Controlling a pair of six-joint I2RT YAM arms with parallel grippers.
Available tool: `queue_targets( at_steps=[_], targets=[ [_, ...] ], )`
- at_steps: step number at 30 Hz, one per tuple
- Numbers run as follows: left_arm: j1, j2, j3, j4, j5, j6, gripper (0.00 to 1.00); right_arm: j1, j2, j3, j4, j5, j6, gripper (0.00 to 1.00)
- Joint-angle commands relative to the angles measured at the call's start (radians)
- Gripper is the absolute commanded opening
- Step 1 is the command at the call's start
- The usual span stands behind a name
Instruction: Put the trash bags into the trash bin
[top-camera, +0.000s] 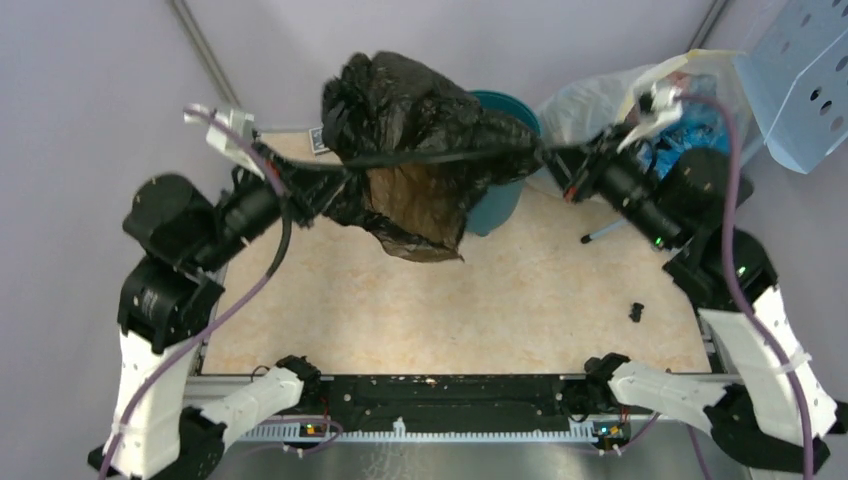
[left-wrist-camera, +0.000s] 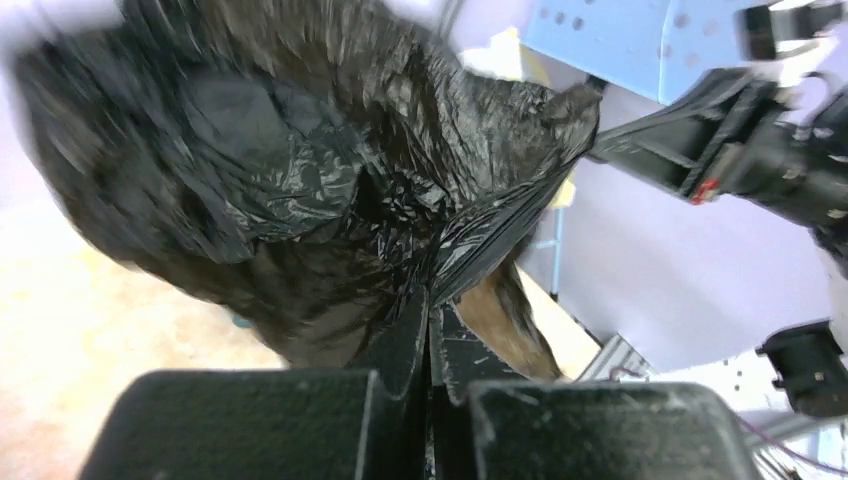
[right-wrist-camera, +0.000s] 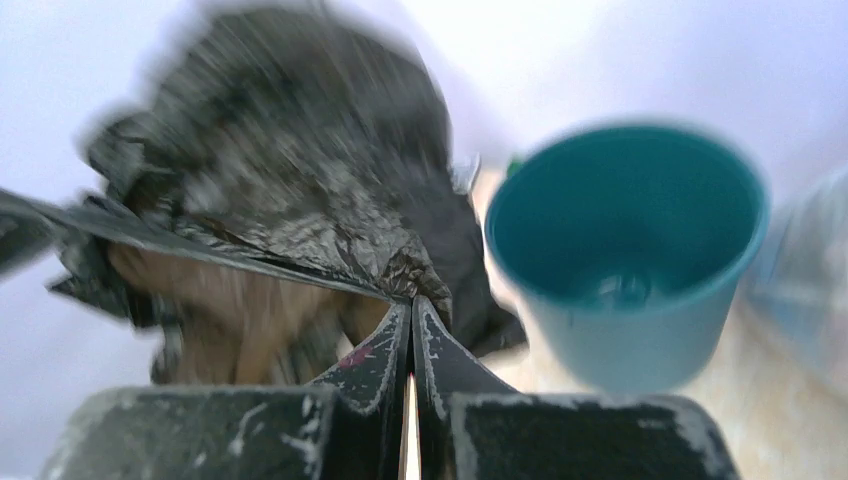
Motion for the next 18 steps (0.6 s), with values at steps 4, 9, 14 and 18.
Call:
queue_targets(
  at_steps=[4, 9, 14, 18],
  targets=[
    [-0.002, -0.156, -0.848, 0.103, 0.212, -0.090, 0.00, -0.007, -0.126, -0.854, 0.093, -0.229, 0.157, 0.00],
    [-0.003, -0.239, -1.012, 0.040, 0.249, -0.090, 0.00, -0.006, -0.169, -0.975, 0.104, -0.316, 0.174, 0.00],
    [-0.002, -0.204, -0.539, -0.198, 0.113, -0.027, 0.00, -0.004, -0.180, -0.607, 0.009, -0.290, 0.064, 0.00],
    [-0.002, 0.003, -0.053, -0.314, 0.220, -0.023, 0.00, -0.005, 0.003, -0.092, -0.196, -0.280, -0.024, 0.00]
  ],
)
